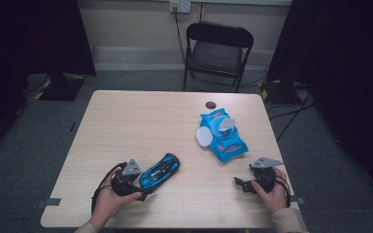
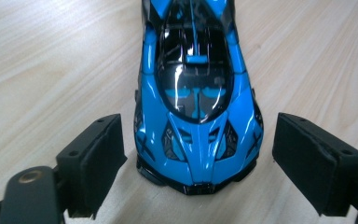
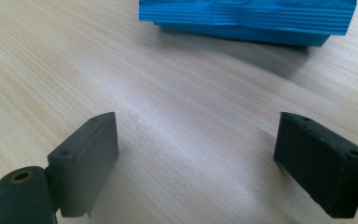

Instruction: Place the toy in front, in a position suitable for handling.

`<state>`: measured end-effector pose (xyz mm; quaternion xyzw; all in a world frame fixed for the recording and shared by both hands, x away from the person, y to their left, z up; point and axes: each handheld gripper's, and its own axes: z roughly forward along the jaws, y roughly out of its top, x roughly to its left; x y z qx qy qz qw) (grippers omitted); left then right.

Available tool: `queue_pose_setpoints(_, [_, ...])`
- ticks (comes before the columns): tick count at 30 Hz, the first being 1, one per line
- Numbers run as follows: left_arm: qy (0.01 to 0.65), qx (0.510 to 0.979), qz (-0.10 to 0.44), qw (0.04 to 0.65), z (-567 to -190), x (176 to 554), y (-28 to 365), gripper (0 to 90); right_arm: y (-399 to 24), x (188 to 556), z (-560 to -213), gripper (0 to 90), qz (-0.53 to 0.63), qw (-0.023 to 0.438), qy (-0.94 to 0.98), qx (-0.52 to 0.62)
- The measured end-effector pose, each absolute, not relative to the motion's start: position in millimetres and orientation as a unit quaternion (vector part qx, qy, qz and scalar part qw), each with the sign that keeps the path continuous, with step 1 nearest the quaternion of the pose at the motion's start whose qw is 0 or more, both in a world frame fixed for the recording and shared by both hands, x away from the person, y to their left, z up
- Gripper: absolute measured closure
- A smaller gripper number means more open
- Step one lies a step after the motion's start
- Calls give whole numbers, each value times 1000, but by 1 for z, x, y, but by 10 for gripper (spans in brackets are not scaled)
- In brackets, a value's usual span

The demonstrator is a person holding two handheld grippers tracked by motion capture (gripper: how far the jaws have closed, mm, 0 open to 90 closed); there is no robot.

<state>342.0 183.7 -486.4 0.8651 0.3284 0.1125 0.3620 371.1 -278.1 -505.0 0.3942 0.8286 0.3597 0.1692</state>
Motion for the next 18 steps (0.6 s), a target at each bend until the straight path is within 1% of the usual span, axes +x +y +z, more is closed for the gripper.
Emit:
queue_pose_setpoints(1, [330, 864, 109, 365, -488, 342, 183, 165, -278, 371, -505, 128, 360, 169, 829, 394])
queue_pose_setpoints(6, [327, 864, 124, 362, -494, 344, 182, 168, -278, 371, -505, 128, 360, 169, 829, 394])
queue_pose_setpoints(14, [328, 863, 133, 361, -501, 343, 176, 169, -278, 372, -505, 124, 359, 169, 829, 395])
queue_pose_setpoints(18, [323, 859, 135, 374, -504, 340, 175, 154, -278, 372, -505, 125, 360, 169, 828, 395])
